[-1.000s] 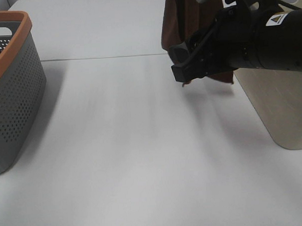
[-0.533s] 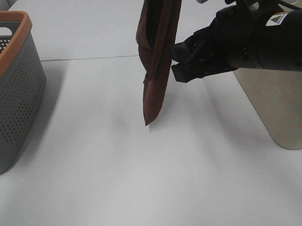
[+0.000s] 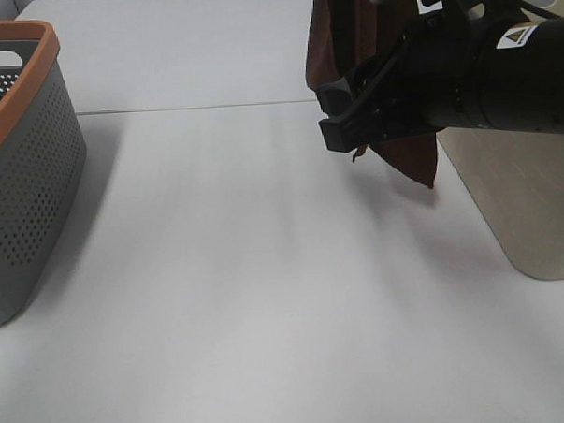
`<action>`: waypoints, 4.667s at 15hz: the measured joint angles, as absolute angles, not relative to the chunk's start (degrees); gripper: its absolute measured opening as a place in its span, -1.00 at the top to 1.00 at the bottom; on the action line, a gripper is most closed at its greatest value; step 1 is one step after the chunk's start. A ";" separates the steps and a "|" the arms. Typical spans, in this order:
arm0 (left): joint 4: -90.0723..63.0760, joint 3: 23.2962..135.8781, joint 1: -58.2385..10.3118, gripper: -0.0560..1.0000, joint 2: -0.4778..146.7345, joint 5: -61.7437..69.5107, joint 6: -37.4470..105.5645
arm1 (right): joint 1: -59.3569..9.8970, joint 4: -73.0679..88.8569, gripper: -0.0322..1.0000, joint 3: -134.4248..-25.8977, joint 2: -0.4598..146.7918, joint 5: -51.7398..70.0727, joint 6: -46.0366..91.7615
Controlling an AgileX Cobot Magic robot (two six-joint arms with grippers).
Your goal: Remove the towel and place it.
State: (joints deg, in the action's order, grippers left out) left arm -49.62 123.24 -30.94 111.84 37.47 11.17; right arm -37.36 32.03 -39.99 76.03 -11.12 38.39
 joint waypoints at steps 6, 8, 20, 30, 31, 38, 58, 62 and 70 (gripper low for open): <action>-51.39 123.24 -30.94 0.89 111.84 37.47 11.17 | -37.36 32.03 -0.05 -39.65 76.38 -11.00 38.39; -52.94 123.24 -30.94 0.89 111.84 37.47 11.17 | -37.36 32.03 -0.05 -39.65 78.84 -11.00 38.39; -53.29 123.24 -30.94 0.89 111.84 37.70 11.17 | -37.36 34.55 0.00 -39.59 83.77 -18.74 38.10; -51.85 123.24 -30.02 0.89 111.84 39.25 11.17 | -37.36 39.53 0.94 -39.59 85.60 -19.08 37.99; -50.99 123.24 -28.99 0.89 111.84 40.05 11.17 | -37.36 40.16 0.94 -39.59 84.91 -18.39 38.04; -42.06 123.24 -19.42 0.89 111.84 56.32 11.17 | -37.36 40.79 0.94 -43.72 81.53 4.81 40.16; -9.40 123.24 -19.14 0.89 112.76 58.16 11.12 | -27.10 -32.43 0.94 -76.09 87.89 28.71 -16.04; -2.52 123.24 -19.14 0.89 117.69 45.09 11.12 | -24.58 -47.67 0.94 -86.75 100.67 23.55 -27.16; 2.01 123.24 -19.31 0.89 127.54 17.36 11.17 | -16.27 -48.59 0.94 -97.06 110.58 6.53 -29.34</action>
